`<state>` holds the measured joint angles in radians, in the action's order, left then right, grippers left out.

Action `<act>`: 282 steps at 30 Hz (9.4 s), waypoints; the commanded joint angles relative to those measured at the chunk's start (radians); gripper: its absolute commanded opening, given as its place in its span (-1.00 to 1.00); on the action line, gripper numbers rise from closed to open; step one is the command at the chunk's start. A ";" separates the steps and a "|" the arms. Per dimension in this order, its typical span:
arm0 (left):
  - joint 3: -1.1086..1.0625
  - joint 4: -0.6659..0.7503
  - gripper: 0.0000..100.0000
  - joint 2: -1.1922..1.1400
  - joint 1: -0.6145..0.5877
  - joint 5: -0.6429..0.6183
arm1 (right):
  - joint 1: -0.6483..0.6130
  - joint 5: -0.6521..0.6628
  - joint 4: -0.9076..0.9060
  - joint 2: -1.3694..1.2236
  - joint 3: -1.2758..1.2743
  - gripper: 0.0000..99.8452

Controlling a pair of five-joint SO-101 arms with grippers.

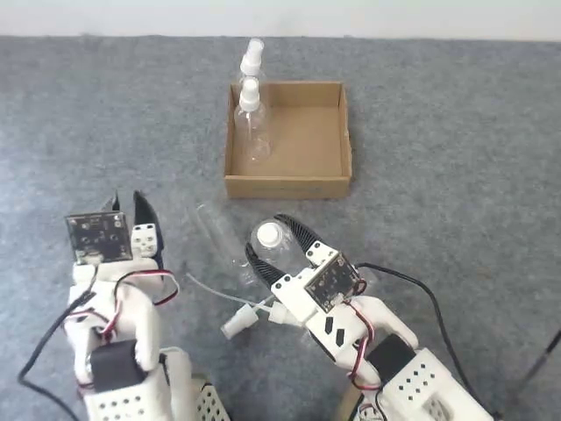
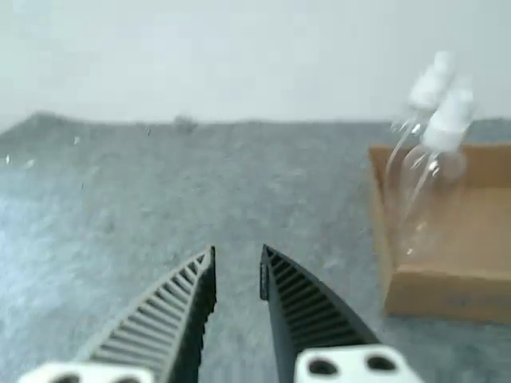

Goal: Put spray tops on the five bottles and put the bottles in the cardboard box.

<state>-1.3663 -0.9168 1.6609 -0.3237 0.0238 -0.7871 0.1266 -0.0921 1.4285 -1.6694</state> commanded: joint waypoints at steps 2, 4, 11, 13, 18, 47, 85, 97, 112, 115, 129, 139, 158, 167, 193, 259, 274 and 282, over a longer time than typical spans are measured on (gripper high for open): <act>-0.054 0.029 -0.83 0.006 -0.043 0.000 | 0.013 0.008 -0.005 0.013 -0.020 -0.97; -0.079 0.041 -0.83 0.006 -0.060 0.000 | 0.013 -0.015 -0.036 0.013 -0.012 -0.97; -0.160 0.137 -0.83 0.006 -0.063 0.000 | 0.013 -0.098 -0.240 0.021 0.121 -0.97; -0.162 0.137 -0.83 0.006 -0.060 0.000 | 0.013 -0.098 -0.282 0.013 0.167 -0.97; -0.162 0.138 -0.83 0.006 -0.060 0.000 | 0.027 -0.098 -0.409 0.010 0.313 -0.97; -0.177 0.143 -0.83 0.006 -0.064 0.000 | 0.125 -0.091 0.180 -0.892 0.867 -0.96; -0.179 0.143 -0.83 0.006 -0.058 0.005 | 0.214 -0.098 0.380 -1.698 1.280 -0.97; -0.179 0.141 -0.83 0.006 -0.063 0.005 | 0.214 -0.098 0.378 -1.745 1.287 -0.96; -0.179 0.138 -0.83 0.006 -0.063 0.006 | 0.209 -0.098 0.371 -1.745 1.274 -0.90; -0.179 0.138 -0.83 0.006 -0.063 0.006 | 0.206 -0.098 0.371 -1.745 1.258 -0.73; -0.179 0.138 -0.83 0.006 -0.063 0.006 | 0.189 -0.098 0.369 -1.738 1.226 -0.50; -0.179 0.138 -0.83 0.006 -0.064 0.006 | 0.176 -0.097 0.369 -1.736 1.204 -0.35; -0.179 0.137 -0.83 0.006 -0.064 0.006 | 0.176 -0.144 0.108 -1.583 1.204 -0.35; -0.179 0.137 -0.83 0.006 -0.064 0.006 | 0.176 -0.146 -0.150 -1.415 1.203 -0.35; -0.176 0.143 -0.83 0.006 -0.120 0.002 | 0.142 -0.143 -0.886 -0.765 1.204 -0.36; -0.162 0.170 -0.83 0.006 -0.262 -0.086 | -0.085 -0.143 -0.406 -1.287 1.068 -0.89; -0.162 0.170 -0.83 0.006 -0.262 -0.086 | -0.004 -0.285 -0.404 -1.099 0.980 -0.90; -0.162 0.170 -0.83 0.006 -0.262 -0.086 | 0.064 -0.411 -0.412 -1.018 1.002 -0.90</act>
<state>-1.5505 -0.7772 1.6548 -0.5846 -0.0499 -0.7518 -0.2248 -0.4879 0.3023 -0.7165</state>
